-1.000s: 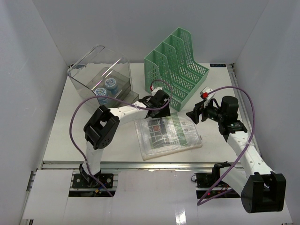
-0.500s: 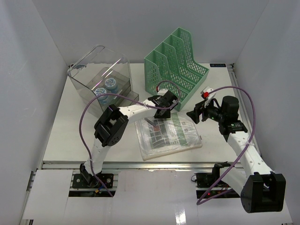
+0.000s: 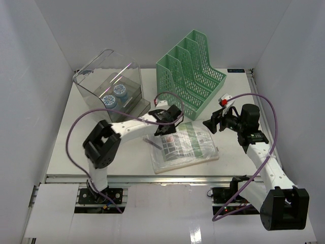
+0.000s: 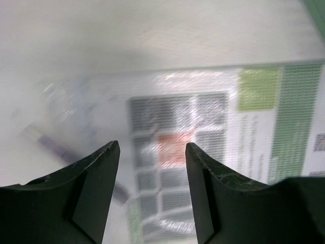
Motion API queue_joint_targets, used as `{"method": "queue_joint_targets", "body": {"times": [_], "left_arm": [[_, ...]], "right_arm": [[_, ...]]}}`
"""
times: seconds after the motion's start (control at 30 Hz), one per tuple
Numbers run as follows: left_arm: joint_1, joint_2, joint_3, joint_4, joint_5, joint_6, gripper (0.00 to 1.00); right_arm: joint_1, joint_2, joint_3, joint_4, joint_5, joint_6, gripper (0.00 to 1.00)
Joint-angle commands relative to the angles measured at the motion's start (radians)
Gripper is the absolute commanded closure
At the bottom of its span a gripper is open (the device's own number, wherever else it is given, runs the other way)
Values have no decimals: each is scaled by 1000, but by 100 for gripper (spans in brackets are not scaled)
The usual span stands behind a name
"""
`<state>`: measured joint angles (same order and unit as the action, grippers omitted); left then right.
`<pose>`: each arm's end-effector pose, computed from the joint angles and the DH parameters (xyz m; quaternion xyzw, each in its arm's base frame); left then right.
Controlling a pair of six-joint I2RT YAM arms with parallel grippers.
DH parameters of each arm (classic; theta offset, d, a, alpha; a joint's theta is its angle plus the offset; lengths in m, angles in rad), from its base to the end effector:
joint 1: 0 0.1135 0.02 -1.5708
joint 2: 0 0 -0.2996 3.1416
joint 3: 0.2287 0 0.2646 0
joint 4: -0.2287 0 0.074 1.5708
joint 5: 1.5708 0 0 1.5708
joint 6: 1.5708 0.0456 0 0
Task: Organize the desk
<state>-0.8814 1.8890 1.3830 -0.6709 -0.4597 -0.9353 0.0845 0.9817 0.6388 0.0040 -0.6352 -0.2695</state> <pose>0.2779 -0.3053 0.2196 -0.0703 0.9533 -0.0128 0.2934 0.2178 0.0456 0.2956 -0.3141 0.7315 0.2031 0.5700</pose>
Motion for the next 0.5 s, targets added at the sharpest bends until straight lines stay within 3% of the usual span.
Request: {"method": "queue_joint_targets", "body": {"times": [0.0,0.07,0.2,0.27,0.47], "left_arm": [[-4,-313,-221,-227,-14,-515,31],[-4,-403,-325,-241,34,-650,27],[-2,-484,-513,-179,97,-753,20],[1,-462,-528,-164,106,-774,11],[27,-365,-491,-87,122,-757,9]], "right_arm": [[-7,-11,-4,39,-30,5,25],[-8,-9,-2,38,-35,6,25],[-8,-9,-4,37,-37,6,25],[-9,-11,-4,37,-35,4,25],[-16,-12,-5,37,-34,3,25]]}}
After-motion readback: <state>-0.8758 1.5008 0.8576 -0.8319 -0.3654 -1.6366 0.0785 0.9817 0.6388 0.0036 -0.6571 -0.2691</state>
